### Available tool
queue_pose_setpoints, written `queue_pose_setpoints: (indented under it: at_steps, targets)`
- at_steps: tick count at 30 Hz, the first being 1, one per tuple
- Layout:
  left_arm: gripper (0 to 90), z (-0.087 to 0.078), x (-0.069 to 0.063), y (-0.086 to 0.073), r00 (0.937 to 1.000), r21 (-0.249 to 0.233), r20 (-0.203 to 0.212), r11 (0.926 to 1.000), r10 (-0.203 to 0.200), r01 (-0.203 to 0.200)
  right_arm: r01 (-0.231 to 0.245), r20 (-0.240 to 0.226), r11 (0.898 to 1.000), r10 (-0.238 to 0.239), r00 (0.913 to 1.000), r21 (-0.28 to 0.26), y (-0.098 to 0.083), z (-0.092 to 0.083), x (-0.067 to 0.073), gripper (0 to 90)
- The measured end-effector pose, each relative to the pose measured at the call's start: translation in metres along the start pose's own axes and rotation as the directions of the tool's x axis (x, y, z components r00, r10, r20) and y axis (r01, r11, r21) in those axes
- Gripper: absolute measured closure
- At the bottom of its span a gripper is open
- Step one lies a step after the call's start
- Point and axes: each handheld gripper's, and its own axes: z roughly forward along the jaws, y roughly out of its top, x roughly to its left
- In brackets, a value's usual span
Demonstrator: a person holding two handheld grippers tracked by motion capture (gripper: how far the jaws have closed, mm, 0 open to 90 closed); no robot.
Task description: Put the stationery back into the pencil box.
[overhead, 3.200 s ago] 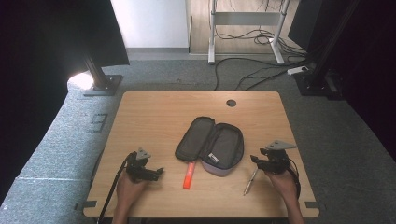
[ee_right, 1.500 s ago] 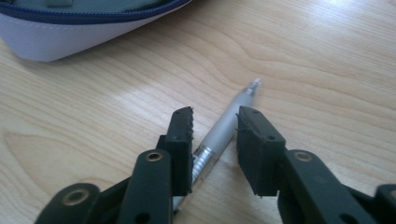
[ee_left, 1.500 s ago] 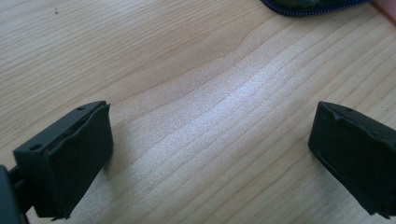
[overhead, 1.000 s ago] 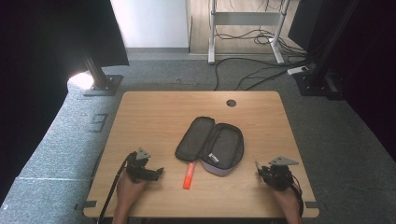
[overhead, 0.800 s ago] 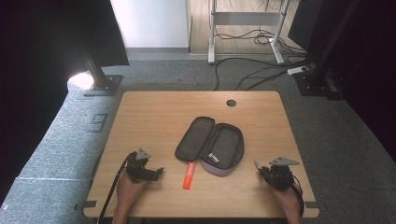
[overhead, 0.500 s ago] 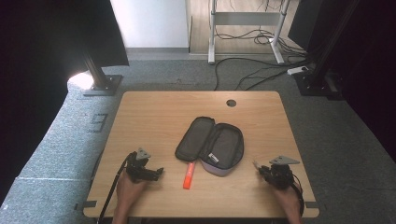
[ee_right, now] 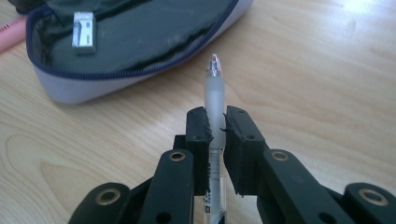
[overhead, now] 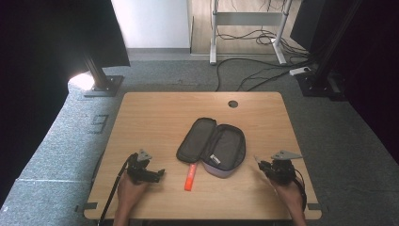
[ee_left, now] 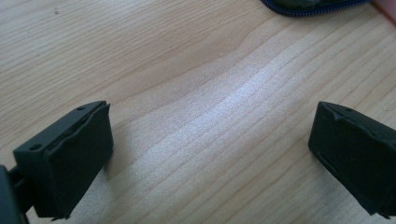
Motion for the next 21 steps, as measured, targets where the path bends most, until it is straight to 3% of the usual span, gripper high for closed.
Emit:
queue_pose_setpoints:
  at_steps: [12, 21]
  targets:
    - [0.0, 0.000, 0.000, 0.000, 1.0000, 0.000, 0.000, 1.0000, 0.000, 0.000, 0.035, -0.034, 0.998, -0.037, 0.9988, -0.056, 0.045, -0.003, 0.003, 78.4]
    - [0.0, 0.000, 0.000, 0.000, 1.0000, 0.001, -0.001, 1.0000, 0.000, 0.000, 0.058, -0.047, 0.996, -0.061, 0.9970, -0.065, 0.063, 0.004, 0.007, 78.4]
